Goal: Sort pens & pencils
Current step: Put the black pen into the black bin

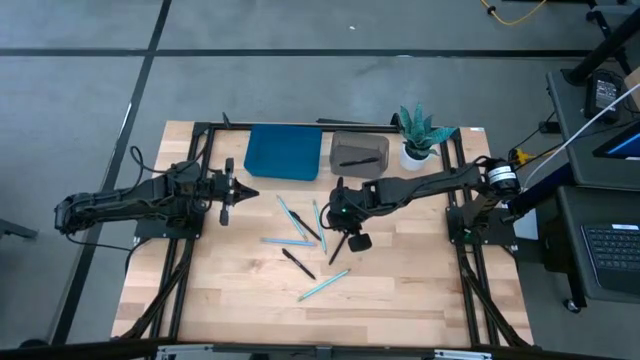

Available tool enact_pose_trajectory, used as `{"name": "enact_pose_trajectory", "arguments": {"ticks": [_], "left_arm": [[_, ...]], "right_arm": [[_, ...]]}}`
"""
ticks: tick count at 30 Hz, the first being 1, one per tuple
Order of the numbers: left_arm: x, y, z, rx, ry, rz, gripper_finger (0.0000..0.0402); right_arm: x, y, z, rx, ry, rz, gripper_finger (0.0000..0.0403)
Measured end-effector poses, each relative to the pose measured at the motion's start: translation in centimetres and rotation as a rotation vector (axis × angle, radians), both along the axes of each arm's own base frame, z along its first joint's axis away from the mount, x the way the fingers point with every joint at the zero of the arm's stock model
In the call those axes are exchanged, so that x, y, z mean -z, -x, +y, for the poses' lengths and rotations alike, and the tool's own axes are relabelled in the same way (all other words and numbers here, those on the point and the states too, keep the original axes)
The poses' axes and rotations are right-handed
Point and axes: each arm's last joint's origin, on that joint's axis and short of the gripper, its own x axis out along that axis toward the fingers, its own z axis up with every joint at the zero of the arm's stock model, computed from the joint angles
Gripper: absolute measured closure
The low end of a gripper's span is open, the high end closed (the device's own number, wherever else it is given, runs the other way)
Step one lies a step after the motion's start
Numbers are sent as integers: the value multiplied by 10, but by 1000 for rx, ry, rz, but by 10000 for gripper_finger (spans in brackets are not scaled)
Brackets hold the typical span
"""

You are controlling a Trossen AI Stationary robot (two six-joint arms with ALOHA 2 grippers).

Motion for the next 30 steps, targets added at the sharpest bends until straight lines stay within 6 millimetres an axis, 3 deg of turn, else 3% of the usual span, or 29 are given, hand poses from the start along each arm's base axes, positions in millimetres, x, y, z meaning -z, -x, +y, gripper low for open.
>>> {"name": "enact_pose_trajectory", "arguments": {"ticks": [7, 14, 30], "left_arm": [[0, 0, 0, 0, -1, 0, 386], [0, 0, 0, -2, 5, 1, 383], [2, 1, 0, -7, 38, 23, 394]], "right_arm": [[1, 1, 12, -69, 20, 0, 292], [25, -6, 32, -143, 72, 45, 295], [64, -8, 45, -167, 130, 172, 298]]}}
